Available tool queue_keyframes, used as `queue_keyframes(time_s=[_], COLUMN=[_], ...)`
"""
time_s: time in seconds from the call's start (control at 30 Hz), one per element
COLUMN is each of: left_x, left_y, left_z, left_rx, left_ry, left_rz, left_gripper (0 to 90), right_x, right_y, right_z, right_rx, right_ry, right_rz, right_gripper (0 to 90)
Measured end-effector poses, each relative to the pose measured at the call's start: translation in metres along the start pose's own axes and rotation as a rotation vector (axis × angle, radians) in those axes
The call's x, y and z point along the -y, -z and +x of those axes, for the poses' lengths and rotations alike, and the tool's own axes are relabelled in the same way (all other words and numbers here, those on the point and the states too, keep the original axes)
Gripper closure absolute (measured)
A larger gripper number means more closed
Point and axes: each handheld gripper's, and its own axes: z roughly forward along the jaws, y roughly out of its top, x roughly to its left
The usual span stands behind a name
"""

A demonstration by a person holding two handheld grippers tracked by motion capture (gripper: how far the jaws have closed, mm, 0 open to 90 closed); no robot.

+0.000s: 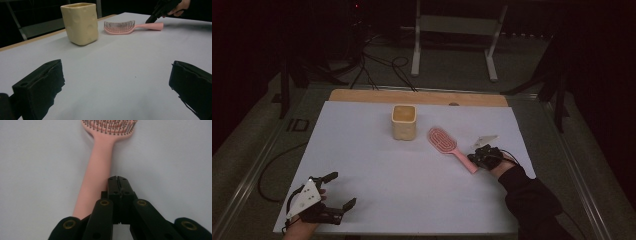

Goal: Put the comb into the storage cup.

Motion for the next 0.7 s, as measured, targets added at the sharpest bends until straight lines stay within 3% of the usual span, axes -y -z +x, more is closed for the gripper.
queue_keyframes(time_s=[0.2,0.7], left_x=[0.000,0.000], left_y=[0.000,0.000], left_z=[0.000,0.000], left_rx=[0.001,0.000], left_ry=[0.001,0.000], left_rz=[-0.001,0.004], left_gripper=[0.0,0.0], right_x=[0.002,0.000], right_y=[0.002,0.004], right_z=[0.007,0.025], right_rx=[0.005,-0.007], right_ry=[-0.019,-0.016], right_rz=[-0.004,0.008], right_gripper=[90.0,90.0])
